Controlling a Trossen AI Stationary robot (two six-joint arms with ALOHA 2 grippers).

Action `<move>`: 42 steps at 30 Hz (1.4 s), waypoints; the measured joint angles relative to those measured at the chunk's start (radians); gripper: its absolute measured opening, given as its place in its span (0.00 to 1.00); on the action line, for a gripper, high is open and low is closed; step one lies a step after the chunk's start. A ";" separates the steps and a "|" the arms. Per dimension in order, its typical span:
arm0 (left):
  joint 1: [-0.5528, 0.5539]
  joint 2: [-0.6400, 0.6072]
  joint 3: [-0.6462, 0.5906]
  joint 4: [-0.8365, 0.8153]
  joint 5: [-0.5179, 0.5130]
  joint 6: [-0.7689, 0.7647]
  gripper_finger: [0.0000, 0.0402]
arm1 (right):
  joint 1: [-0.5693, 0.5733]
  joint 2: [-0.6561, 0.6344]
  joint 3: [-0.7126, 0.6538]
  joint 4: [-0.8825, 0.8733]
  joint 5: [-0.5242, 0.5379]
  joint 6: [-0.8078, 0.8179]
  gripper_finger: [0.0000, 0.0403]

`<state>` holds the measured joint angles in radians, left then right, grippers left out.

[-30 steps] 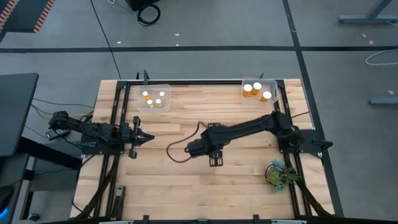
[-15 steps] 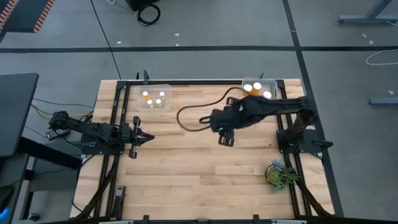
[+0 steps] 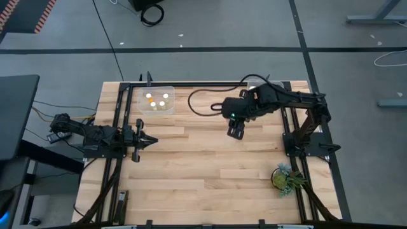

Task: Pick and place medicine bottles into bin by pill shape (circle, oval)
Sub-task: Put the orange capsule bottle into the right transparent bin

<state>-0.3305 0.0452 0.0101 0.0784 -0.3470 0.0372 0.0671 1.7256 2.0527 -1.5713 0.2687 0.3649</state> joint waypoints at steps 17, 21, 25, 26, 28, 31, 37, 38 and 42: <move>0.000 0.000 0.000 0.000 0.000 0.000 0.08 | -0.253 -0.006 -0.075 0.000 -0.068 -0.105 0.56; 0.000 0.000 0.000 0.000 0.000 0.000 0.09 | -0.303 -0.006 -0.075 0.000 -0.068 -0.107 0.56; 0.000 0.000 0.000 0.000 0.000 0.000 0.07 | -0.346 -0.006 -0.075 0.000 -0.068 -0.107 0.56; 0.000 0.000 0.000 0.000 0.000 0.000 0.07 | -0.356 -0.006 -0.075 0.000 -0.069 -0.107 0.56; 0.000 0.000 0.000 0.000 0.000 0.000 0.06 | -0.377 -0.006 -0.075 0.000 -0.080 -0.106 0.56; 0.000 0.000 0.000 0.000 0.000 0.000 0.06 | -0.407 -0.006 -0.075 0.000 -0.086 -0.101 0.56; 0.000 0.000 0.000 0.000 0.000 0.000 0.08 | -0.463 -0.006 -0.075 0.000 -0.087 -0.069 0.56; 0.000 0.000 0.000 0.000 0.000 0.000 0.08 | -0.471 -0.006 -0.075 0.000 -0.087 -0.061 0.56; 0.000 0.000 0.000 0.000 0.000 0.000 0.09 | -0.506 -0.006 -0.075 0.000 -0.091 -0.045 0.56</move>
<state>-0.3305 0.0452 0.0101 0.0784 -0.3470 0.0368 -0.4394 1.7191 1.9781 -1.5711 0.1774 0.3203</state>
